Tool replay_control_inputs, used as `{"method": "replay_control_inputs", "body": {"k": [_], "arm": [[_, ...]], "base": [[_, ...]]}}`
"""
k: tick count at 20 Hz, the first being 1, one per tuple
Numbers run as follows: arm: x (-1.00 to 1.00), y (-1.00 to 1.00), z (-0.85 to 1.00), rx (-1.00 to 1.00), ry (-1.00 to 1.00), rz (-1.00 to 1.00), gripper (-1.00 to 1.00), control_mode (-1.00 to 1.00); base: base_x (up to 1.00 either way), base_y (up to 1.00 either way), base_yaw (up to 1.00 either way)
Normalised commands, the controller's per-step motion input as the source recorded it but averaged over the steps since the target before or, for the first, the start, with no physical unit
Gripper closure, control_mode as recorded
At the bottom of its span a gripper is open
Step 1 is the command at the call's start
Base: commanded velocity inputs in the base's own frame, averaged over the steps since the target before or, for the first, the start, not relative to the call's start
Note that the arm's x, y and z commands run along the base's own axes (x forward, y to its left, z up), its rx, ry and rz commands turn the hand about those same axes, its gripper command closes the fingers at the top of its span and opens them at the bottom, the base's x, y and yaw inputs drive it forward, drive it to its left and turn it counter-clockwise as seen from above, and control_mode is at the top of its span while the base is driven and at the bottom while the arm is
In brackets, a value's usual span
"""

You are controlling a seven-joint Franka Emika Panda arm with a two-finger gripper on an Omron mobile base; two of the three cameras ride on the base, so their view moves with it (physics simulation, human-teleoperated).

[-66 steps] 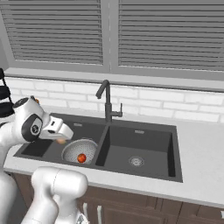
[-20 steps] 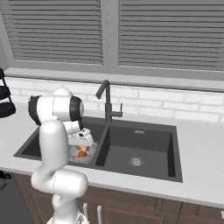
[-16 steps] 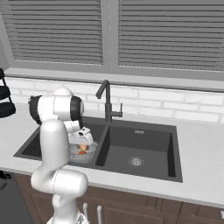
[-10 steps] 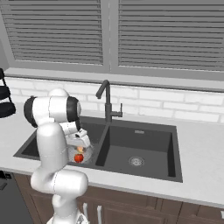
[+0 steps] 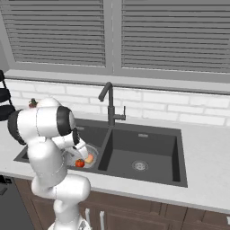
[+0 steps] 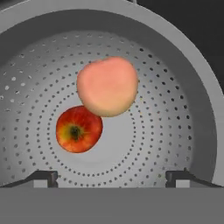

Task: Put the colander in the sink, put the peach, apple in the colander, and turn on the sink faucet and pour water over the colander.

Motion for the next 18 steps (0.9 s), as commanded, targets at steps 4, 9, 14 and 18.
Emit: {"method": "replay_control_inputs", "body": {"k": [4, 9, 14, 18], "arm": [[-0.20, -0.08, 1.00, 0.25, -0.23, -0.03, -1.00, -1.00], [0.00, 0.00, 1.00, 0.15, -0.10, 0.00, -1.00, -1.00], [-0.01, 0.00, 1.00, 0.01, 0.00, 0.00, -1.00, -1.00], [-0.22, 0.00, 1.00, 0.01, -0.03, -0.02, -1.00, -1.00]], "base": [[0.00, 0.00, 0.00], [0.00, 0.00, 0.00], [0.00, 0.00, 0.00], [0.00, 0.00, 0.00]]}}
